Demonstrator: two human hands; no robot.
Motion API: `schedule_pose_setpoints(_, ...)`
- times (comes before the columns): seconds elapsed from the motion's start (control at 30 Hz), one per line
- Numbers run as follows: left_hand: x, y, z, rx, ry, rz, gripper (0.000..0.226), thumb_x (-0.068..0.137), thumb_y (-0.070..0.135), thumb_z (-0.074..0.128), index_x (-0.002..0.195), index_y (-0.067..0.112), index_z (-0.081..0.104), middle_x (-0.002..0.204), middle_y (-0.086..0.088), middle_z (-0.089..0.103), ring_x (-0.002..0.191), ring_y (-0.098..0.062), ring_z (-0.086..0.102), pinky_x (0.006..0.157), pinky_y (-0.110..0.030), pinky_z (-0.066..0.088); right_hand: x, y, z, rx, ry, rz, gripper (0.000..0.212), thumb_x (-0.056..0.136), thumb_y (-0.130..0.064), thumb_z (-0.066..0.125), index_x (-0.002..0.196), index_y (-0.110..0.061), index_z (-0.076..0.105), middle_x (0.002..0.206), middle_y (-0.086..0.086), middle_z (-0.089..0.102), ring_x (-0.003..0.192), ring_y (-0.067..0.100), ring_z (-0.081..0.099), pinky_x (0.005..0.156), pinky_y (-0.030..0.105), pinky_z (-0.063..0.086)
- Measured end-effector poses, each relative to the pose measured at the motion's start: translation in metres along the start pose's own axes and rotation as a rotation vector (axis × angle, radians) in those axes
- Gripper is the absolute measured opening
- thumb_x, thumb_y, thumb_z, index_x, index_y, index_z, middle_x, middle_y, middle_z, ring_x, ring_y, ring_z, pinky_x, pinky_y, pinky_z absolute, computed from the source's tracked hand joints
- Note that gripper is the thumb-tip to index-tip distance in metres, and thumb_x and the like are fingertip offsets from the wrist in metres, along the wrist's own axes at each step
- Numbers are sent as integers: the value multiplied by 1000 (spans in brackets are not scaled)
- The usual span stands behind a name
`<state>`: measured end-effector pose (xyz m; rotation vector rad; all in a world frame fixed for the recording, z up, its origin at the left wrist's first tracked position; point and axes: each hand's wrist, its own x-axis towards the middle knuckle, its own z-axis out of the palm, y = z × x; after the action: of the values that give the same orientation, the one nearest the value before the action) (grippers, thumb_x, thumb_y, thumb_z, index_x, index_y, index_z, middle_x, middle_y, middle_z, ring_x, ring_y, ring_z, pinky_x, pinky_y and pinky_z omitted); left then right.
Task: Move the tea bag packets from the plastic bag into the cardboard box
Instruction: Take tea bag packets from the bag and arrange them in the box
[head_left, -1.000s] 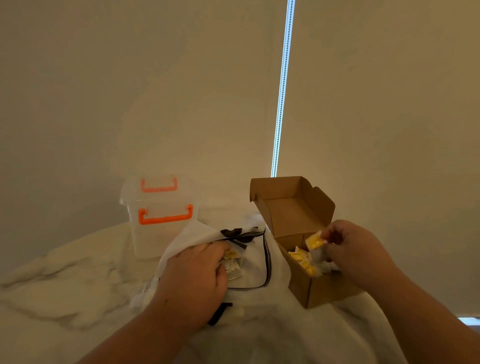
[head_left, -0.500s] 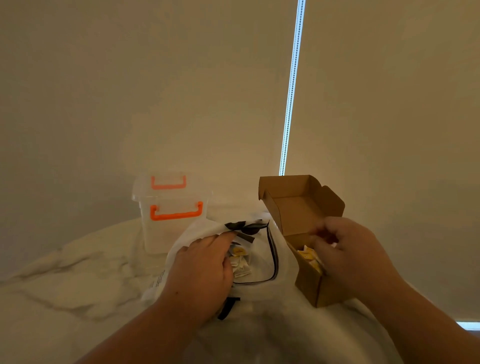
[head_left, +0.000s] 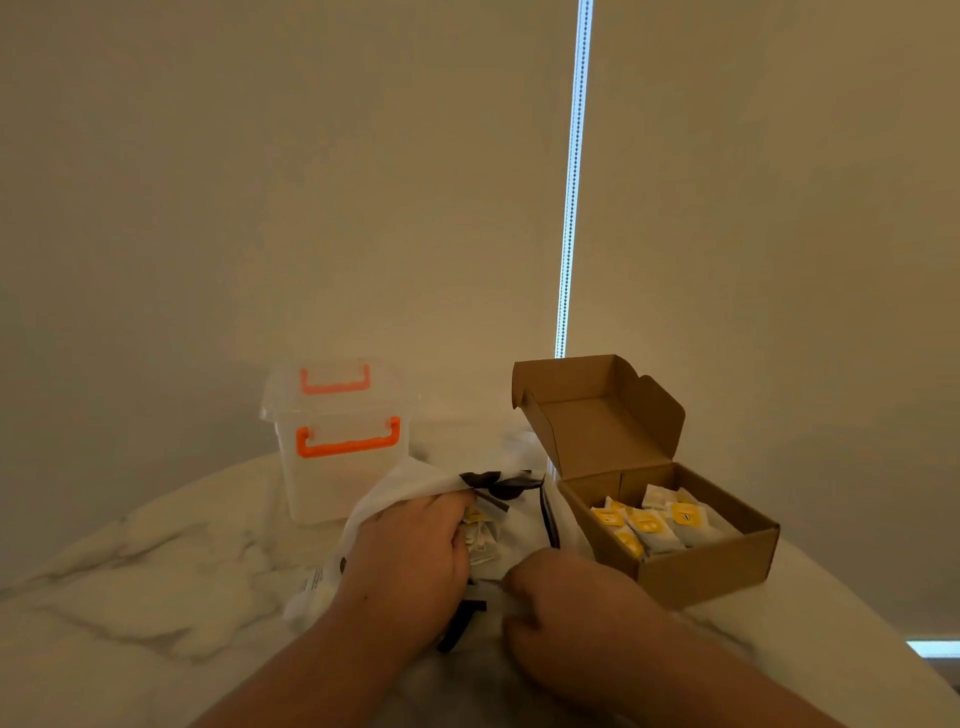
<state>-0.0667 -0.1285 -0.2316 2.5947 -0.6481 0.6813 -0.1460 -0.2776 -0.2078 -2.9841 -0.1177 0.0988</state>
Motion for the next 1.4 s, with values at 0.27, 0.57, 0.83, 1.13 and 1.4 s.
schedule_pose_setpoints(0.27,26,14,8,363,-344,-117,45,93,38,51,137,27,52,156,-4,27,144,-31,19,118,-52,10,-1,-2,3,-6,0,-28,36,92,-48,51,118,-24,53,113,1,57,95,15,51,84,33,49)
schedule_pose_setpoints(0.57,59,20,19,498,-447,-158,46,91,40,53,136,31,51,151,-6,28,140,-33,18,115,-51,9,-1,-1,0,-32,-27,-52,44,93,-50,52,123,-18,50,122,8,56,111,26,53,91,38,47)
schedule_pose_setpoints(0.83,62,21,20,504,-327,-111,33,88,33,53,118,33,65,134,-1,44,130,-27,30,109,-45,20,-4,0,-6,17,-53,-37,38,94,-44,53,123,-19,50,122,6,55,112,25,53,92,40,47)
schedule_pose_setpoints(1.13,59,21,14,524,-302,-83,31,91,29,49,118,30,63,132,-2,47,128,-25,34,108,-44,24,-2,1,-2,93,-41,-41,33,93,-40,54,119,-20,57,114,3,60,102,20,58,87,35,50)
schedule_pose_setpoints(1.4,57,20,18,538,-336,-86,33,92,25,46,122,26,59,134,-5,45,129,-28,33,107,-46,23,-4,0,-3,105,-35,-54,29,96,-39,51,115,-19,58,112,3,61,101,19,58,88,35,50)
